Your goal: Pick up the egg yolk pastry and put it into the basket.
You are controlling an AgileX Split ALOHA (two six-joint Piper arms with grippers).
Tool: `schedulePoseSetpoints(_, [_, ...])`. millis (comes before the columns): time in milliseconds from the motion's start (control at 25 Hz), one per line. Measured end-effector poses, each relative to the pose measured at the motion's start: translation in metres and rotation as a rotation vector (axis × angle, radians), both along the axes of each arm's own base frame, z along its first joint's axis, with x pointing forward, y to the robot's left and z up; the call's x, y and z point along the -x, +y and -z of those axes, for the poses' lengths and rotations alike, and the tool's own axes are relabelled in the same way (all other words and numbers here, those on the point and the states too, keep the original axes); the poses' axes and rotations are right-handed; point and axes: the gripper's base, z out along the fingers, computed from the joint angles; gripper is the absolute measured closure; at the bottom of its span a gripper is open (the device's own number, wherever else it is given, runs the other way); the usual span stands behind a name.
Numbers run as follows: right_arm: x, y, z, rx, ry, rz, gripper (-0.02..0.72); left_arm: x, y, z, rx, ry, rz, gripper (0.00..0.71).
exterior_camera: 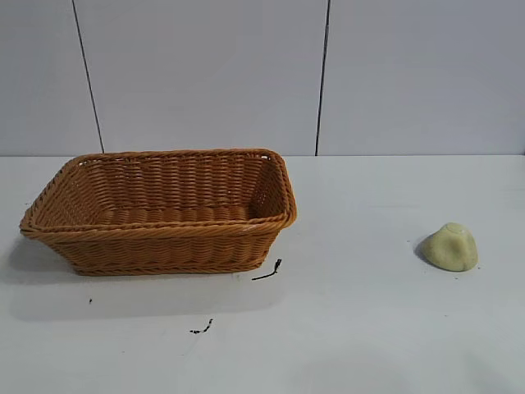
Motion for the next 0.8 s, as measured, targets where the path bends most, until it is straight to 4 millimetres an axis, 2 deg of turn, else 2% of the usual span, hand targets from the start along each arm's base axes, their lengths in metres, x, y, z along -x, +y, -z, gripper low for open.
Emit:
schedulePoseSetpoints(560, [-0.003, -0.001, -0.001, -0.029, 0.023, 0.033, 0.010, 0.000, 0.000, 0.000, 0.000, 0.000, 0.000, 0.014])
schedulePoseSetpoints(680, [-0.019, -0.001, -0.011, -0.037, 0.102, 0.046, 0.010, 0.000, 0.000, 0.000, 0.000, 0.000, 0.000, 0.014])
schedulePoseSetpoints(800, [-0.046, 0.000, -0.026, -0.029, 0.189, 0.052, 0.010, 0.000, 0.000, 0.000, 0.000, 0.000, 0.000, 0.014])
